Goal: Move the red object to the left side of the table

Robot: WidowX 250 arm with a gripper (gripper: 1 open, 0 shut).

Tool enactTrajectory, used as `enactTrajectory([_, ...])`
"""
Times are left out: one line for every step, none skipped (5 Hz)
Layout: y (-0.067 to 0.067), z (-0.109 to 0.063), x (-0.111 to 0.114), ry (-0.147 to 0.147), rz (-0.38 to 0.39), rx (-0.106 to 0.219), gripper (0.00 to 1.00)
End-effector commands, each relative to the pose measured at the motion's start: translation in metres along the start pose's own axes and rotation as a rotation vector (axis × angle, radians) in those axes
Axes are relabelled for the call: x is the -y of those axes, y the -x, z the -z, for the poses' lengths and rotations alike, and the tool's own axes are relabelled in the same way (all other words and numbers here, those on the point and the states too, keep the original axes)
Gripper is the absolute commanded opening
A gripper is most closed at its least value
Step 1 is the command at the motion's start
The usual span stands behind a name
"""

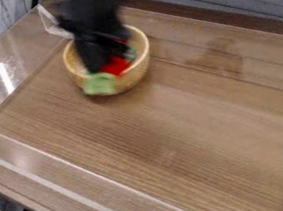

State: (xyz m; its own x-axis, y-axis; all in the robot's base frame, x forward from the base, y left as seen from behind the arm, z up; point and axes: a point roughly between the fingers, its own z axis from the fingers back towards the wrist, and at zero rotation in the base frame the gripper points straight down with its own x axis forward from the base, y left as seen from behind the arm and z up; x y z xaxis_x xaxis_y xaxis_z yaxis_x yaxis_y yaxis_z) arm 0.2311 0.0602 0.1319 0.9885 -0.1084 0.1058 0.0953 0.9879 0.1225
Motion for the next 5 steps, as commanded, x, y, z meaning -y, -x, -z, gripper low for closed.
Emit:
enactTrajectory([0.016,-0.004,-0.042,-0.014,-0.047,0.027,0.00])
enactTrajectory([0.025,0.019,-0.067,-0.008,-0.062,0.016,0.00])
enactTrajectory([0.030,0.042,-0.087,-0.001,-0.067,0.010,0.00])
enactTrajectory([0.030,0.061,-0.101,0.005,-0.066,0.004,0.00])
enactTrajectory([0.027,0.070,-0.107,0.008,-0.104,0.004,0.00])
